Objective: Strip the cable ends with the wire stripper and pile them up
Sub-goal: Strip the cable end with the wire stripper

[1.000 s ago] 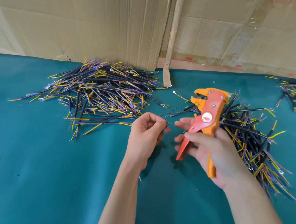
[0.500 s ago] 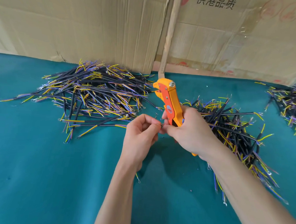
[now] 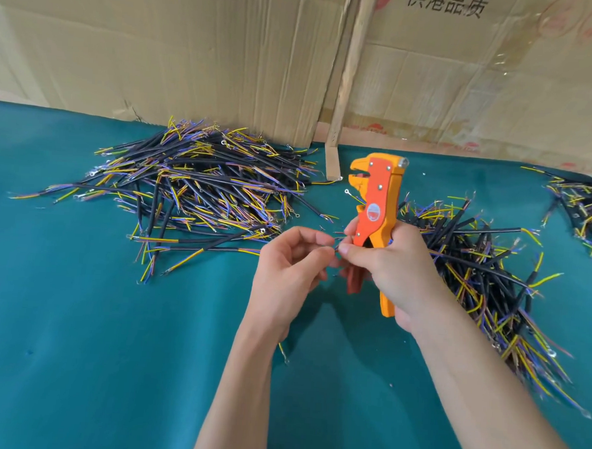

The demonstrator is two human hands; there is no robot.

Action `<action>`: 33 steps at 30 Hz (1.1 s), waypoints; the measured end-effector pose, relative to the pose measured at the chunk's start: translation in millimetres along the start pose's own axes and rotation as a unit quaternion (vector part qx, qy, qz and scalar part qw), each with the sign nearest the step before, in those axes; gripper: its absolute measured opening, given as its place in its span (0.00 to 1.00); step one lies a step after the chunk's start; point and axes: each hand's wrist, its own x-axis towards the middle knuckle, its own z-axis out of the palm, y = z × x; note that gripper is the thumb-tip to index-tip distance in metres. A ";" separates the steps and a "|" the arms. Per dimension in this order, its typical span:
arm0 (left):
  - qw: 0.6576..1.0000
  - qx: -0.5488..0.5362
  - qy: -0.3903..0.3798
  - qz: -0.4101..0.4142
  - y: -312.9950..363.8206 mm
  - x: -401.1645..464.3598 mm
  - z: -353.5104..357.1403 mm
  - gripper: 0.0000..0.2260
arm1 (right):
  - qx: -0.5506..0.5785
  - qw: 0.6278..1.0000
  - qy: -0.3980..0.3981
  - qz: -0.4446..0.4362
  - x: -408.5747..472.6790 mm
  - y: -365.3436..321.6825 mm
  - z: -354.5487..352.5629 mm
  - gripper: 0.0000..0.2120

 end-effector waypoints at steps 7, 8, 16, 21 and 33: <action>0.999 0.028 -0.012 -0.014 1.3 -0.5 -3.0 0.07 | 0.100 0.992 0.065 0.039 -5.3 9.3 8.7 0.08; 0.999 0.027 -0.013 -0.015 1.5 -0.3 -3.3 0.07 | 0.126 0.988 0.069 0.051 -5.1 10.0 9.9 0.08; 1.000 0.024 0.001 -0.016 2.6 0.6 -5.6 0.08 | 0.066 0.997 0.025 0.022 -7.2 11.1 2.8 0.11; 1.000 0.024 -0.002 -0.012 4.6 -1.0 -5.2 0.07 | -0.031 0.999 0.004 -0.028 -3.9 10.3 11.1 0.10; 0.999 0.030 -0.014 -0.016 5.7 -1.7 -3.1 0.10 | 0.010 0.998 0.062 -0.024 -0.1 12.6 13.8 0.09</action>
